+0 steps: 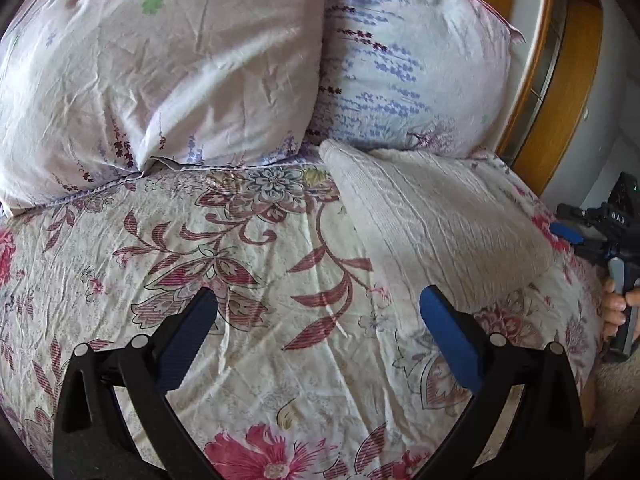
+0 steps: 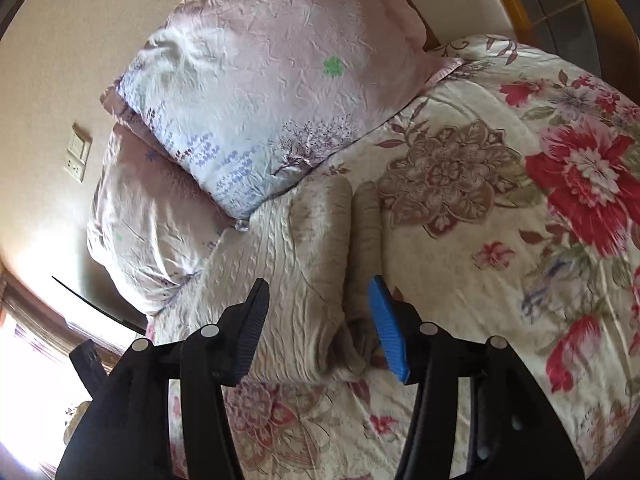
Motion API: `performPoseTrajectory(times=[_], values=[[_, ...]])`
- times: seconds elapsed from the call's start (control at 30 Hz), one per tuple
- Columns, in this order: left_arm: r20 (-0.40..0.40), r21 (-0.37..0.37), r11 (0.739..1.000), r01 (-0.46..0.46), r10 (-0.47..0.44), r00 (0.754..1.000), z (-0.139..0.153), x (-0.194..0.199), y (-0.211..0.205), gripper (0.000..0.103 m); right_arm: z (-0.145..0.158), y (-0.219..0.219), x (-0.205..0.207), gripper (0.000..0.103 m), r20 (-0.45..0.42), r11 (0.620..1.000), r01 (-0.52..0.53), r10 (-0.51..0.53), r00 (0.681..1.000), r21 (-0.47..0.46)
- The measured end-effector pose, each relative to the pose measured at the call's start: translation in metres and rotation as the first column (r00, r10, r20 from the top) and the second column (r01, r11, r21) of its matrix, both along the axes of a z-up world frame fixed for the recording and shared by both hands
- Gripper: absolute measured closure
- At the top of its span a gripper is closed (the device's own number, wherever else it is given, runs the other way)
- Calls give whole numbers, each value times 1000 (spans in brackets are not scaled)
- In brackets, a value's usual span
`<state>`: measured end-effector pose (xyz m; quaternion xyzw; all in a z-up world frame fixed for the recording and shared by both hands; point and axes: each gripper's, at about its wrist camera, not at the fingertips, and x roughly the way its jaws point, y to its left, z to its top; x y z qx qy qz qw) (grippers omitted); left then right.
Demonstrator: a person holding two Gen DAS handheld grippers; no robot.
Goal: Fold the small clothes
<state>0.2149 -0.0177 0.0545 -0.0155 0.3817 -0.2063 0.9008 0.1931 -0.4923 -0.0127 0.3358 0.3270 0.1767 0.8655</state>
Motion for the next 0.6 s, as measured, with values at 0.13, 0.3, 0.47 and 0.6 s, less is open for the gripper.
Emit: performPoseTrajectory(times=[0.13, 0.3, 0.47, 0.6], values=[[14, 35, 998, -46, 45, 999, 1, 22, -27, 2, 2, 6, 56, 49, -66, 1000, -8, 8, 998, 7], [95, 250, 967, -46, 23, 995, -8, 28, -78, 2, -14, 19, 105, 49, -168, 999, -11, 3, 986, -43], [154, 320, 945, -65, 16, 988, -7, 28, -93, 2, -22, 27, 110, 92, -135, 999, -49, 46, 990, -21], [134, 289, 956, -56, 17, 991, -5, 32, -90, 2, -10, 18, 102, 94, -74, 1000, -12, 11, 997, -2]])
